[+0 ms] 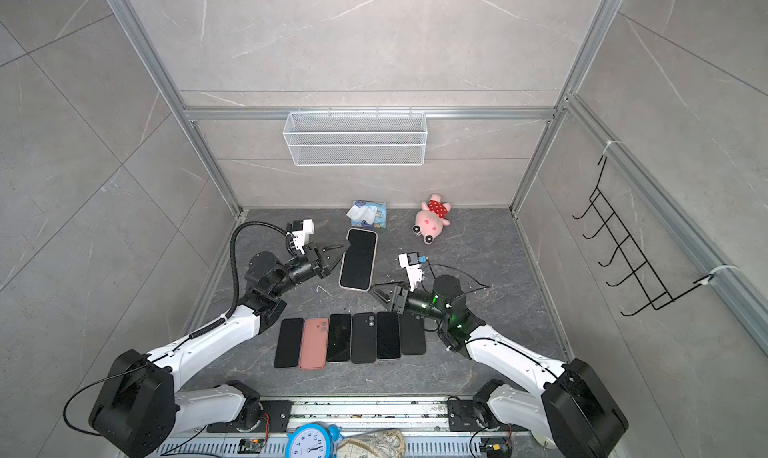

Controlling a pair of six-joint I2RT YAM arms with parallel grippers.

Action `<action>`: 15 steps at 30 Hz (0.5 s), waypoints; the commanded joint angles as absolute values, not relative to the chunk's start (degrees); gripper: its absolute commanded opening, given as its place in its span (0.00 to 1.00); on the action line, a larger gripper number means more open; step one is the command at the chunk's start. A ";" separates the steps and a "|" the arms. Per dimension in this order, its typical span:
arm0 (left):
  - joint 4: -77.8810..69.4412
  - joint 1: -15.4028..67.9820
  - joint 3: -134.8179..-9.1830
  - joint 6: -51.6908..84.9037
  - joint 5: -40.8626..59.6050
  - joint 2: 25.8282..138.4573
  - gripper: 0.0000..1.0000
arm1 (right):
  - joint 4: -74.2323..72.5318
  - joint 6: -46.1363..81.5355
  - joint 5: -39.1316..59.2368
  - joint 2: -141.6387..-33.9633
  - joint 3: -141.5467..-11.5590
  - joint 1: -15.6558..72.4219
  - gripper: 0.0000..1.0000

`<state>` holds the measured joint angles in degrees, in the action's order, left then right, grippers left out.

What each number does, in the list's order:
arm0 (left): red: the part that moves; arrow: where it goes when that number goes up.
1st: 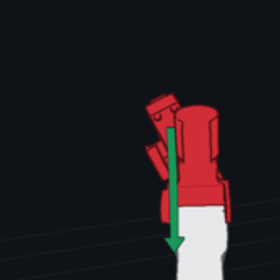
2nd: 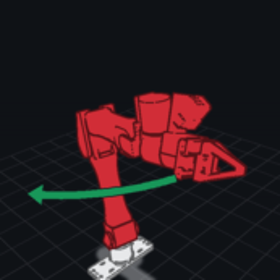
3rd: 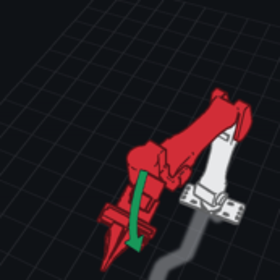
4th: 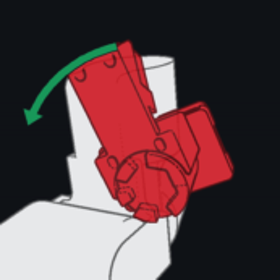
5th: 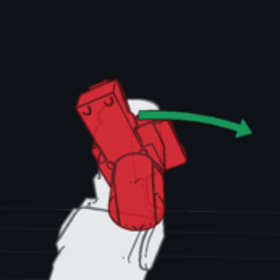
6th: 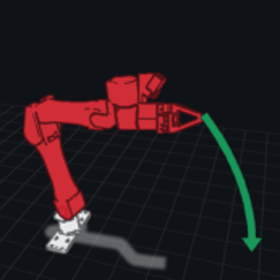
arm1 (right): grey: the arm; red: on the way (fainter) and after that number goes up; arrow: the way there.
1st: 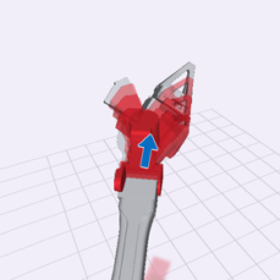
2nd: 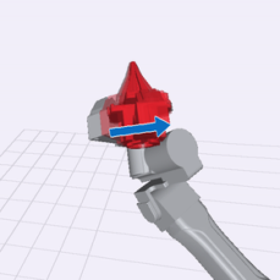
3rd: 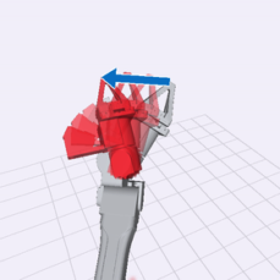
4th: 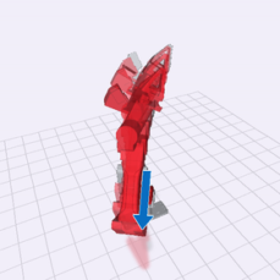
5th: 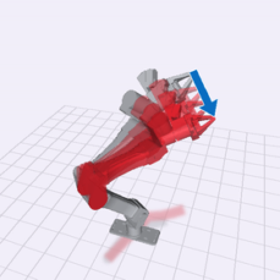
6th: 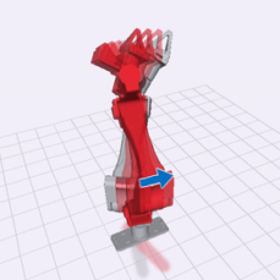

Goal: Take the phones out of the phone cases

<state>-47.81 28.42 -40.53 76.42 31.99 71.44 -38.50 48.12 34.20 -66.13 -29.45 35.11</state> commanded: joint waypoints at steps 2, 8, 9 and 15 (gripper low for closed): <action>-54.08 29.45 -42.04 76.86 31.51 69.92 0.00 | -44.17 50.62 36.38 -67.24 -29.13 35.02 0.45; -55.77 29.53 -41.04 77.52 31.15 70.42 0.00 | -43.44 50.92 35.40 -64.63 -27.63 35.07 0.47; -55.64 29.53 -41.12 77.46 31.21 70.28 0.00 | -42.47 50.74 35.07 -63.59 -27.31 35.07 0.48; -54.76 29.49 -41.59 76.75 31.20 69.68 0.00 | -39.17 51.33 32.08 -56.94 -24.08 35.08 0.51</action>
